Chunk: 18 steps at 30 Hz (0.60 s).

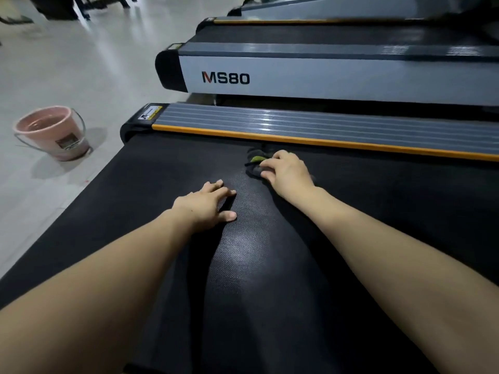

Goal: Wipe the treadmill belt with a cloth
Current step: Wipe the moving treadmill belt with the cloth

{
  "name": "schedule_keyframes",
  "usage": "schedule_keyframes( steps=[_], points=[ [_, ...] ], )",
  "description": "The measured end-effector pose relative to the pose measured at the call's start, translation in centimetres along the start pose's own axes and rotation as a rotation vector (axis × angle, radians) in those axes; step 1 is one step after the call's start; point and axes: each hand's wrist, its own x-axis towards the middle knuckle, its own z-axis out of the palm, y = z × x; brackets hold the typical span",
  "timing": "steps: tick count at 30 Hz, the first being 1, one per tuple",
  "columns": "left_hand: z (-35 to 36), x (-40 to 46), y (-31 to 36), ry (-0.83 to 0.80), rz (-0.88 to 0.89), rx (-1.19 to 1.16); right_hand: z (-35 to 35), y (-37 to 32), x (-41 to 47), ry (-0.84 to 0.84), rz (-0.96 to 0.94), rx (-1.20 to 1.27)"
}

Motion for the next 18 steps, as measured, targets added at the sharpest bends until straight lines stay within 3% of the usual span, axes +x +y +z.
schedule_keyframes(
  steps=[3,9,11,16,18],
  points=[
    [0.2,-0.2,0.0,-0.01,0.013,-0.003,-1.4,-0.5,-3.6,-0.033,-0.082,-0.008],
    [0.5,-0.2,-0.3,0.004,0.052,-0.009,-1.6,0.0,-10.7,0.06,-0.239,0.052],
    [0.6,-0.1,-0.3,0.005,0.058,-0.004,-1.4,0.4,-9.0,0.053,-0.207,0.002],
    [0.4,-0.1,0.1,0.025,0.063,0.028,-2.1,1.1,-3.8,0.075,0.121,-0.088],
    [0.1,-0.5,0.3,0.059,0.061,0.054,-2.2,-0.2,-5.5,0.108,0.091,-0.088]
  ],
)
